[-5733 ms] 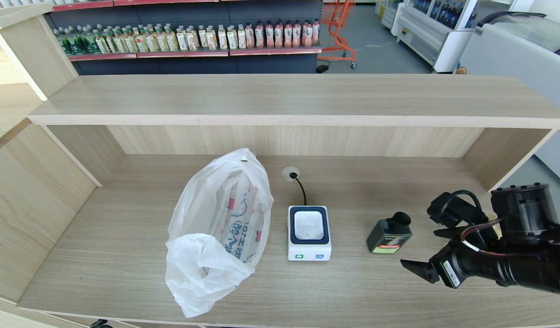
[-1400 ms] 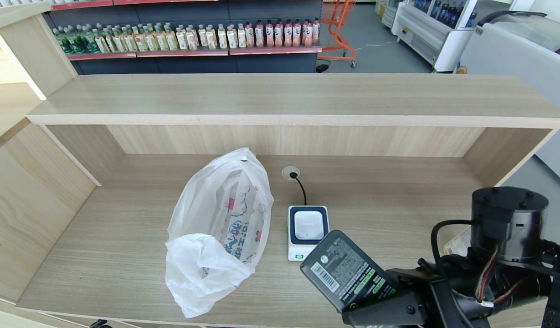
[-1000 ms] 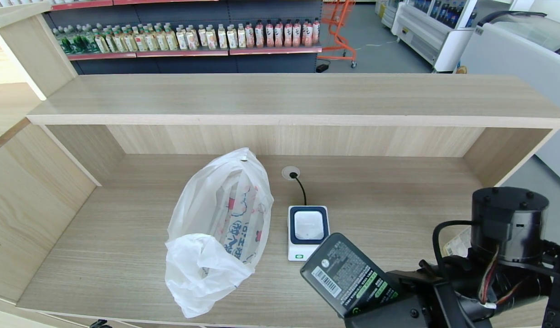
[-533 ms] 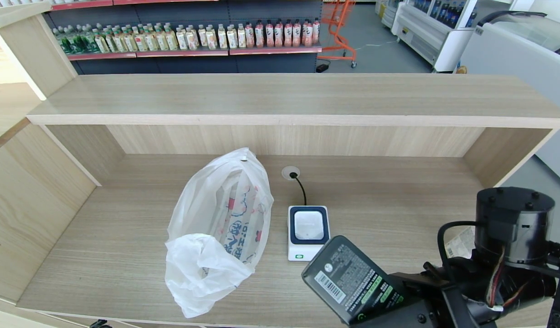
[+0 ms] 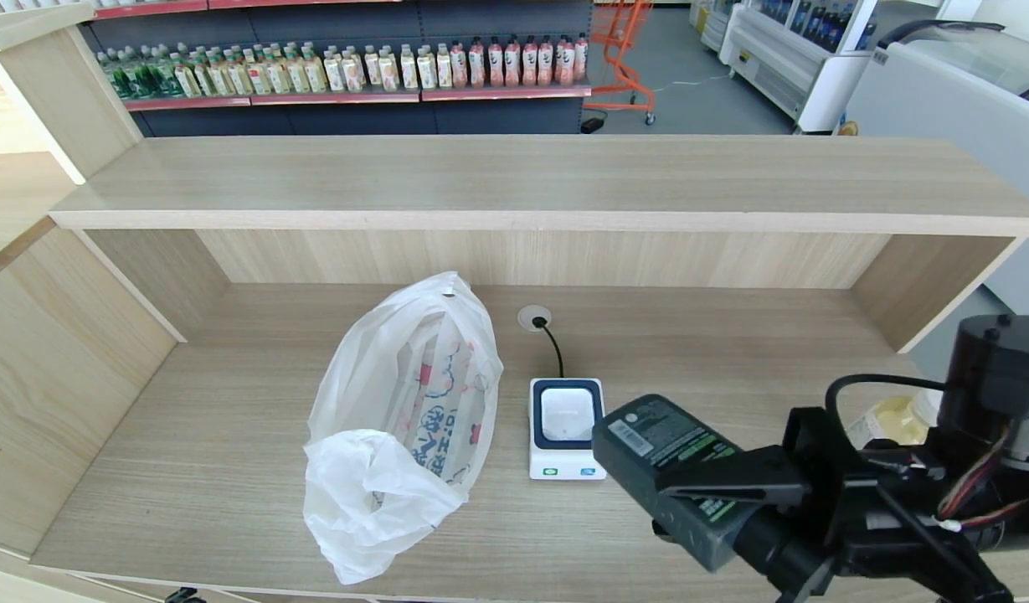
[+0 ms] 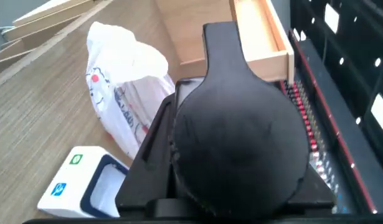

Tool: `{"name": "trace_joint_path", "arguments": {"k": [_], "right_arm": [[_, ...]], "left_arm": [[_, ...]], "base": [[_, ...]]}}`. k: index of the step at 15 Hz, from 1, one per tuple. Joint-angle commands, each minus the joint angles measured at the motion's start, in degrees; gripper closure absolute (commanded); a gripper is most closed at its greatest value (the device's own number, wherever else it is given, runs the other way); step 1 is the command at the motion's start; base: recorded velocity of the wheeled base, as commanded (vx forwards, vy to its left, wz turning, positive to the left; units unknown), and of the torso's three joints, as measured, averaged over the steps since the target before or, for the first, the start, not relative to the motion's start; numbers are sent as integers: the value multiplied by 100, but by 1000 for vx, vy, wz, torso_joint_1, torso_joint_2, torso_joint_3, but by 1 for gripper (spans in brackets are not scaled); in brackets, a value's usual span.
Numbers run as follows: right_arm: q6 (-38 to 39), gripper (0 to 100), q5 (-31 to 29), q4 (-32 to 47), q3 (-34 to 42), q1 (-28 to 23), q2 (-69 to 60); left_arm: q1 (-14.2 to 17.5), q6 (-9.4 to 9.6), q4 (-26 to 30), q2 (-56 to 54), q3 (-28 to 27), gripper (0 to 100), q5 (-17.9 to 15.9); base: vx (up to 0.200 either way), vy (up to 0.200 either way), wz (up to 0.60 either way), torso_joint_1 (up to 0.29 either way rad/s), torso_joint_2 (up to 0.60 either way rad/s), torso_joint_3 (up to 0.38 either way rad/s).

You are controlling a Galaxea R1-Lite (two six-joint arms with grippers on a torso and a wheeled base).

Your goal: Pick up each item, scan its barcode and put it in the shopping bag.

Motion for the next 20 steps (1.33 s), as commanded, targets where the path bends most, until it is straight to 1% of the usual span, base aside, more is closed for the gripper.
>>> {"name": "trace_joint_path", "arguments": {"k": [1, 2, 3, 4, 5, 7, 8, 9, 11, 13, 14, 15, 17, 18, 20], "right_arm": [[881, 100, 73, 39, 204, -815, -786], [863, 100, 468, 144, 213, -1017, -804], [1065, 100, 539, 294, 177, -1211, -830], [1909, 100, 539, 382, 72, -1395, -874], [2489, 100, 539, 373, 54, -1404, -962], [4220, 100, 433, 408, -236, -1474, -1120], [5222, 100, 3, 408, -438, -1492, -1085], [6602, 100, -578, 408, -552, -1448, -1058], [9142, 100, -1834, 399, -605, -1044, -891], [11067, 100, -3091, 425, -570, -569, -540], [12034, 100, -3610, 461, -596, -367, -338], [12658, 100, -3891, 496, -605, -279, -127], [13229, 100, -4076, 496, -605, -253, 321], [13431, 100, -4172, 496, -614, -182, 471], [13466, 100, -4489, 461, -728, 55, 849]], "left_arm": [[1, -3, 1, -2, 0, 0, 2], [1, -3, 1, -2, 0, 0, 2], [1, -3, 1, -2, 0, 0, 2], [1, -3, 1, -2, 0, 0, 2], [1, -3, 1, -2, 0, 0, 2], [1, -3, 1, -2, 0, 0, 2], [1, -3, 1, -2, 0, 0, 11], [1, -3, 1, -2, 0, 0, 2], [1, -3, 1, 6, 0, 0, 2], [1, -3, 1, -2, 0, 0, 2], [1, -3, 1, -2, 0, 0, 2], [1, -3, 1, -2, 0, 0, 2], [1, -3, 1, -2, 0, 0, 2], [1, -3, 1, -2, 0, 0, 2], [1, -3, 1, -2, 0, 0, 11]], "base": [[0, 0, 0, 0, 0, 0], [0, 0, 0, 0, 0, 0], [0, 0, 0, 0, 0, 0], [0, 0, 0, 0, 0, 0], [0, 0, 0, 0, 0, 0], [0, 0, 0, 0, 0, 0], [0, 0, 0, 0, 0, 0], [0, 0, 0, 0, 0, 0], [0, 0, 0, 0, 0, 0], [0, 0, 0, 0, 0, 0], [0, 0, 0, 0, 0, 0], [0, 0, 0, 0, 0, 0], [0, 0, 0, 0, 0, 0], [0, 0, 0, 0, 0, 0], [0, 0, 0, 0, 0, 0]]}}
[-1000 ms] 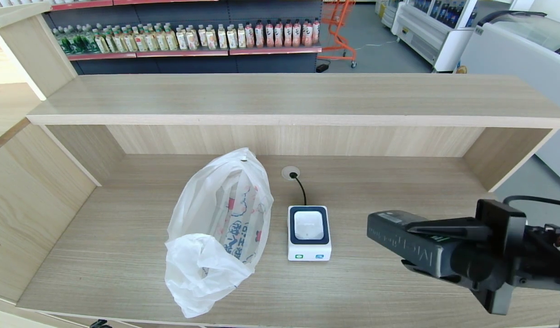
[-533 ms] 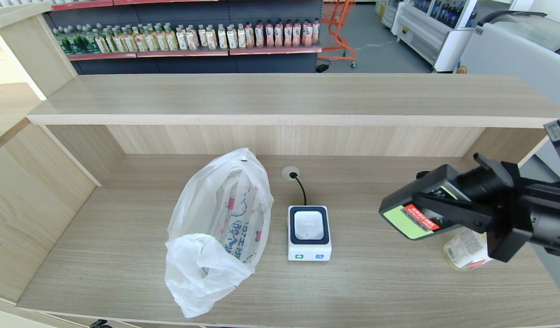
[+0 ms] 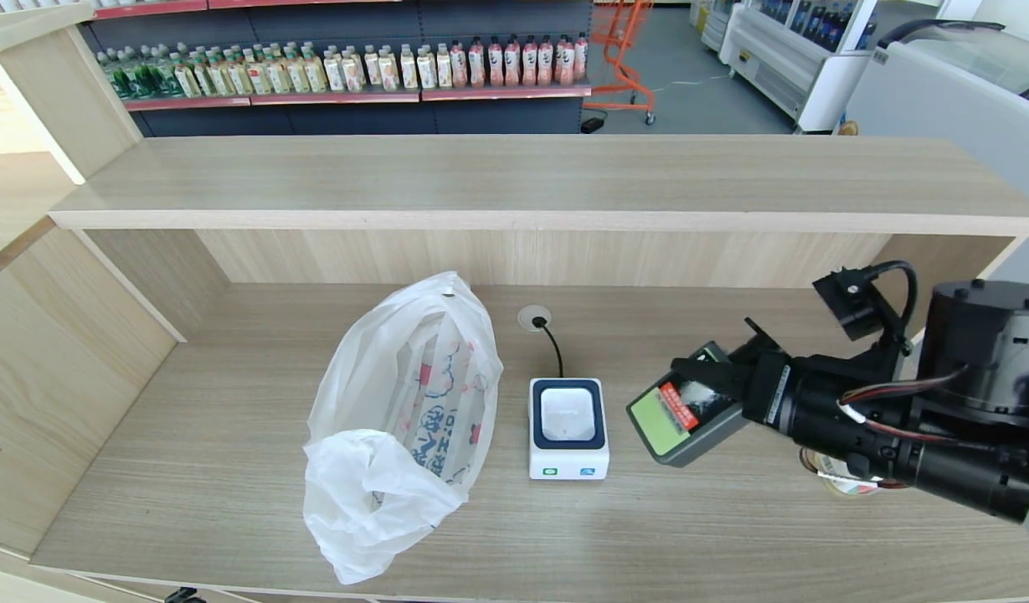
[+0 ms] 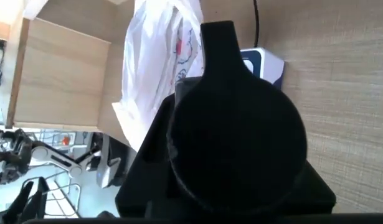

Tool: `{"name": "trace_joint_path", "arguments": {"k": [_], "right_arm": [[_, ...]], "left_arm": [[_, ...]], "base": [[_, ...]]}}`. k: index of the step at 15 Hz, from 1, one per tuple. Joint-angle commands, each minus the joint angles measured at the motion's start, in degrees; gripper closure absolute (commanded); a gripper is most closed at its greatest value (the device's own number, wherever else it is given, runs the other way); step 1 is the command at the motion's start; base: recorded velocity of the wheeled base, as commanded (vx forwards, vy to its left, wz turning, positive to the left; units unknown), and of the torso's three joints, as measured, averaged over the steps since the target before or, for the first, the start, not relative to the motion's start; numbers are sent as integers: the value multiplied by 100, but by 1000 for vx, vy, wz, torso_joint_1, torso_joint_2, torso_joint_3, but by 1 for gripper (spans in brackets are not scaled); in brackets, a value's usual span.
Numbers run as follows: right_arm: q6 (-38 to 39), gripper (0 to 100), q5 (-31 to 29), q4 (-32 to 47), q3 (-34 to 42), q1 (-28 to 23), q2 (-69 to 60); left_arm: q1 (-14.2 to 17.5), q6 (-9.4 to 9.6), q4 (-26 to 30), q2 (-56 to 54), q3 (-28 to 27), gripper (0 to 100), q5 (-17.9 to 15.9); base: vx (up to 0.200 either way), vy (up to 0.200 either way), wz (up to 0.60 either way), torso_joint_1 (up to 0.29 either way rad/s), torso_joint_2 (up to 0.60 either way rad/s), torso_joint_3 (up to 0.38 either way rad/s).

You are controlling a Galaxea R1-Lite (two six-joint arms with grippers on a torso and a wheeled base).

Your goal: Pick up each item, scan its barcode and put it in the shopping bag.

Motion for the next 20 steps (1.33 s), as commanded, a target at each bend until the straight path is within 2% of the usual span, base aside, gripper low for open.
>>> {"name": "trace_joint_path", "arguments": {"k": [1, 4, 7, 9, 20], "right_arm": [[27, 100, -221, -20, -197, 296, 662], [-9, 100, -300, -28, -628, 463, 1198], [-290, 100, -661, -28, -935, 569, 1681], [-571, 100, -678, -90, -935, 569, 1839], [-650, 100, -687, -257, -1559, 674, 2472]], "left_arm": [[-1, 6, 0, -2, 0, 0, 2], [-1, -3, 0, -2, 0, 0, 2], [-1, -3, 0, -2, 0, 0, 11], [-1, -3, 0, -2, 0, 0, 2], [-1, -3, 0, -2, 0, 0, 2]], "base": [[0, 0, 0, 0, 0, 0], [0, 0, 0, 0, 0, 0], [0, 0, 0, 0, 0, 0], [0, 0, 0, 0, 0, 0], [0, 0, 0, 0, 0, 0]]}}
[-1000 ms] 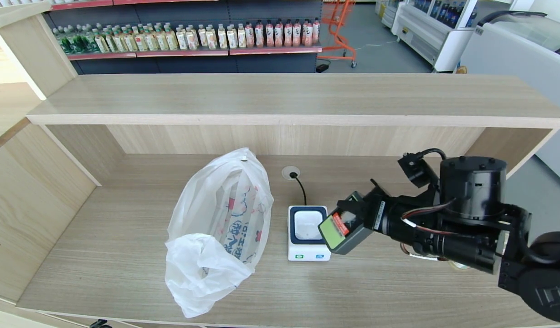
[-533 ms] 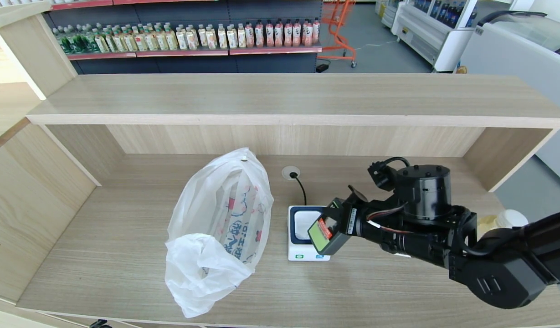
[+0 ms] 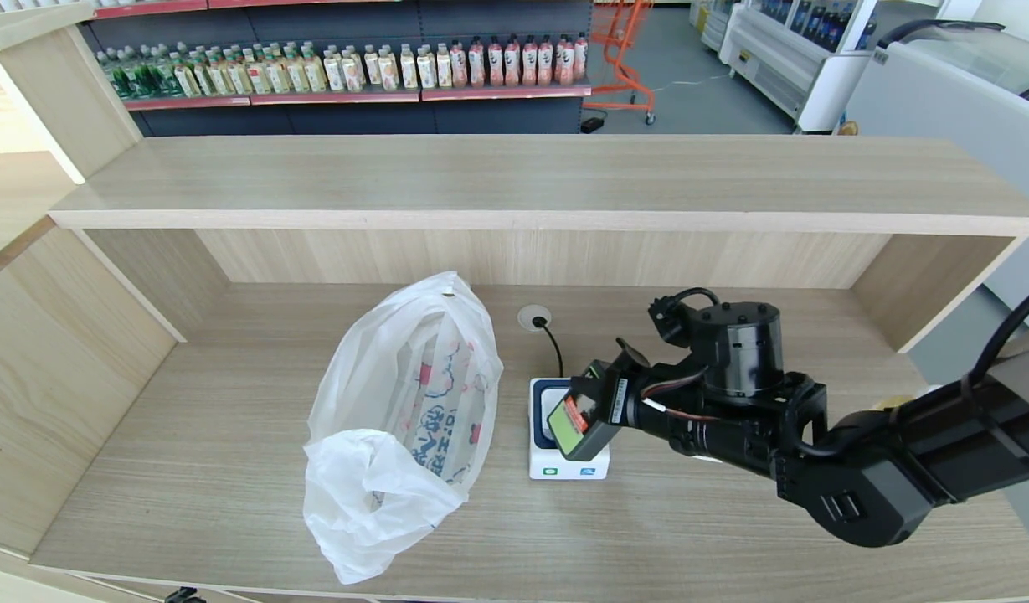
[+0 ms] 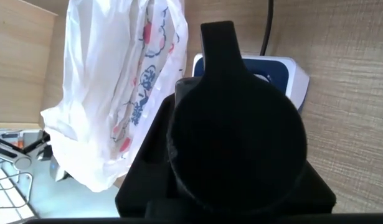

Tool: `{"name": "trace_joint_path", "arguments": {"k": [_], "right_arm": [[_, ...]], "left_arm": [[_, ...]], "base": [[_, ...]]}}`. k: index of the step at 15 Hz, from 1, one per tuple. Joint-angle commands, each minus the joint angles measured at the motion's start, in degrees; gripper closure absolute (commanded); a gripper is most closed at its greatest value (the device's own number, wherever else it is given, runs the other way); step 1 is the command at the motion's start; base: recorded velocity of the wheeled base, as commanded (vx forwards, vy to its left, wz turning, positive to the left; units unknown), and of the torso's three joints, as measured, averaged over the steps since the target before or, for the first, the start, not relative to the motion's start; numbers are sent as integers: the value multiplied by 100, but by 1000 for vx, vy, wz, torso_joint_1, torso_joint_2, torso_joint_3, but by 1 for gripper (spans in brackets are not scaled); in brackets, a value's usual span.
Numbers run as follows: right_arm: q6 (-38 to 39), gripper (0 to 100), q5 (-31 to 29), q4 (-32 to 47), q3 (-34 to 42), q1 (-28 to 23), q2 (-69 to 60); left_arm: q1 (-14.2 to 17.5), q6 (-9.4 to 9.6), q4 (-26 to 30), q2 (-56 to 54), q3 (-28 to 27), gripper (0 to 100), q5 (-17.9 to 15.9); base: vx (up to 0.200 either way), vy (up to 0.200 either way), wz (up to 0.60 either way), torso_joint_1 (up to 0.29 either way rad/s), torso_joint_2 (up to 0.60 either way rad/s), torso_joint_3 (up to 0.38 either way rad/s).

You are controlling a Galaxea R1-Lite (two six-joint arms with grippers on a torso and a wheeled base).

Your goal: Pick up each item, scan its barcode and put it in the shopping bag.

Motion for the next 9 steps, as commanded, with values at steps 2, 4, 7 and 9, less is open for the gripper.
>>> {"name": "trace_joint_path", "arguments": {"k": [2, 4, 7, 9], "right_arm": [[-87, 100, -33, -7, -49, 14, 204], [-96, 100, -42, -16, -84, 22, 230], [-69, 100, -42, -25, -110, 22, 55], [-78, 100, -68, -148, -163, 233, -561]], "left_arm": [[1, 0, 1, -2, 0, 0, 0], [1, 0, 1, -2, 0, 0, 8], [1, 0, 1, 6, 0, 0, 0], [1, 0, 1, 6, 0, 0, 0]], "base": [[0, 0, 0, 0, 0, 0], [0, 0, 0, 0, 0, 0], [0, 0, 0, 0, 0, 0], [0, 0, 0, 0, 0, 0]]}}
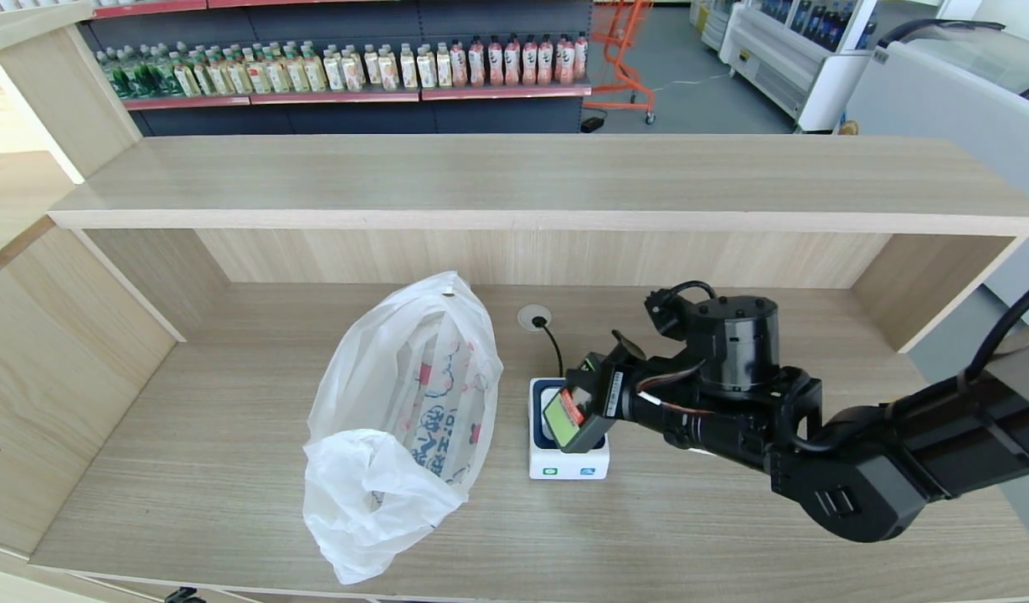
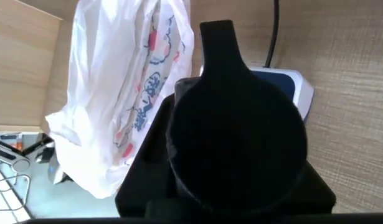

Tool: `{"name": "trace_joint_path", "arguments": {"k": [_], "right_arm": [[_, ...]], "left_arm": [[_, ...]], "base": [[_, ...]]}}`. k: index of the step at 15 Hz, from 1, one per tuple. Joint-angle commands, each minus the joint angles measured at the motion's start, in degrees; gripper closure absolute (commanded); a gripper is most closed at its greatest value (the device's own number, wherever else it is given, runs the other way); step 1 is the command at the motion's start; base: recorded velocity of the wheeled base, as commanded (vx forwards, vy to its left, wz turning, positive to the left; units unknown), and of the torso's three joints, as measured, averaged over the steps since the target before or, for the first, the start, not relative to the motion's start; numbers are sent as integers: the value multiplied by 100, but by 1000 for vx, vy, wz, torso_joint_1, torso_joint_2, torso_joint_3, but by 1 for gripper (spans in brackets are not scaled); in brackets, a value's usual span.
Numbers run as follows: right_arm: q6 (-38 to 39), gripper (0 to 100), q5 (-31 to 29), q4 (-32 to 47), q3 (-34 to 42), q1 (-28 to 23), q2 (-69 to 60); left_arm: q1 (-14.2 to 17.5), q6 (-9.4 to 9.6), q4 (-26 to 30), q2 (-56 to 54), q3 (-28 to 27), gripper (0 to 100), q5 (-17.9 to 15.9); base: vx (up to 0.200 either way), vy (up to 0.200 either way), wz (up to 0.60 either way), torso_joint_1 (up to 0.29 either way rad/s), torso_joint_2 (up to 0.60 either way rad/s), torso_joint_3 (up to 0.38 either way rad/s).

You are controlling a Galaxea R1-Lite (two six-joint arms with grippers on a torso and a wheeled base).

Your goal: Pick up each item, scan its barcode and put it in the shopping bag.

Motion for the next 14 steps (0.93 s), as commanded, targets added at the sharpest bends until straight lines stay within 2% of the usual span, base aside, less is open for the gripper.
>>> {"name": "trace_joint_path", "arguments": {"k": [1, 4, 5, 6, 9, 14], "right_arm": [[-282, 100, -97, -104, -13, 238, -871], [-1917, 100, -387, -350, 559, 265, -1636], [-2040, 100, -387, -464, 752, 265, -1715], [-2286, 100, -378, -842, 1279, 282, -1891], [-2374, 100, -395, -1545, 2185, 379, -1891], [-2365, 100, -404, -1659, 2343, 432, -2031]], "left_arm": [[1, 0, 0, -2, 0, 0, 2], [1, 0, 0, -2, 0, 0, 11], [1, 0, 0, -2, 0, 0, 11], [1, 0, 0, -2, 0, 0, 2], [1, 0, 0, -2, 0, 0, 2], [1, 9, 0, 6, 0, 0, 2]], "base": [[0, 0, 0, 0, 0, 0], [0, 0, 0, 0, 0, 0], [0, 0, 0, 0, 0, 0], [0, 0, 0, 0, 0, 0], [0, 0, 0, 0, 0, 0], [0, 0, 0, 0, 0, 0]]}}
